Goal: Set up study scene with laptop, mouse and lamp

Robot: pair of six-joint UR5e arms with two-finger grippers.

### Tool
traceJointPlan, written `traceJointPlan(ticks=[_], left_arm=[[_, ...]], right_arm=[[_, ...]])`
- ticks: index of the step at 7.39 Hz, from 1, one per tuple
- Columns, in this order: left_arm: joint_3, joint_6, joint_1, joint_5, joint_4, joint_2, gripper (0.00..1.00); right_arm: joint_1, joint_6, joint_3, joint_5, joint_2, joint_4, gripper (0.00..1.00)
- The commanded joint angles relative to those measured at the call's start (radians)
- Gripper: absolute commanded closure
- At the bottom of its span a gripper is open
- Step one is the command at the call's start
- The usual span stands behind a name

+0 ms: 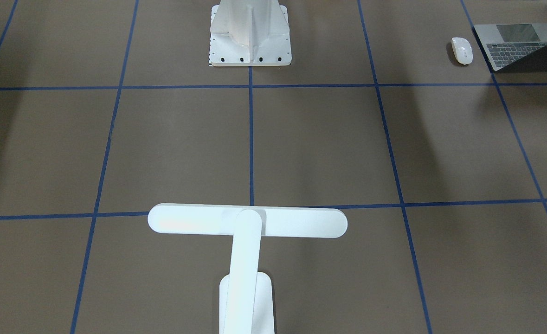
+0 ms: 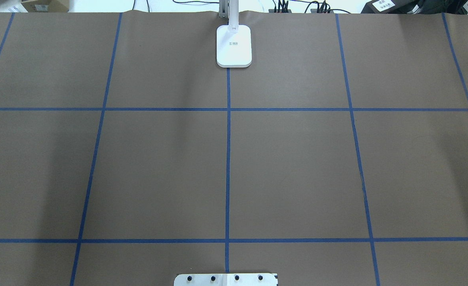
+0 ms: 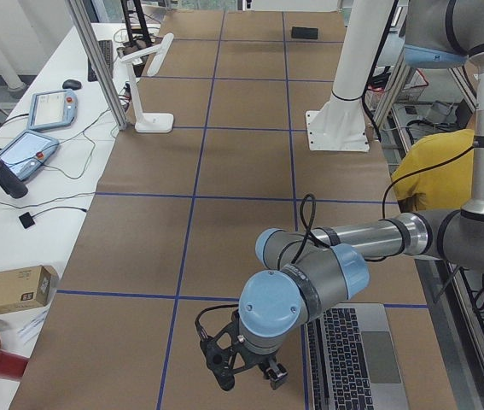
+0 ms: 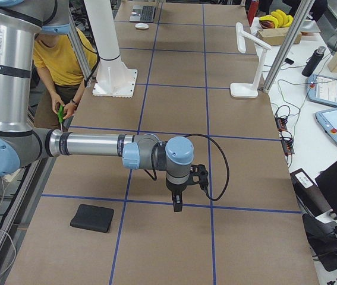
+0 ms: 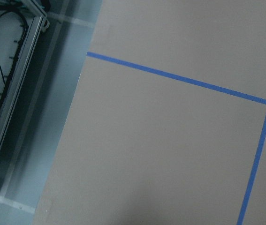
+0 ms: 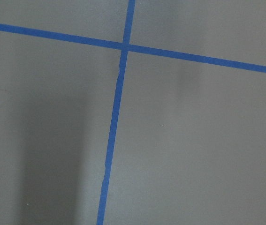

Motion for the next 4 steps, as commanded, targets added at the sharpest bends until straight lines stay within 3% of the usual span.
traceJointPlan(ticks=[1, 2, 4], left_arm=[[-0.100, -0.166, -0.002, -0.006, 0.150, 0.104, 0.00], [-0.098, -0.168, -0.002, -0.041, 0.276, 0.106, 0.01], [-0.089, -0.283, -0.001, -0.127, 0.373, 0.103, 0.01]], right_arm=[[0.000, 0.000, 0.000, 0.001, 0.000, 0.000, 0.00], [0.000, 0.000, 0.000, 0.001, 0.000, 0.000, 0.00], [0.000, 0.000, -0.002, -0.001, 0.000, 0.000, 0.00]])
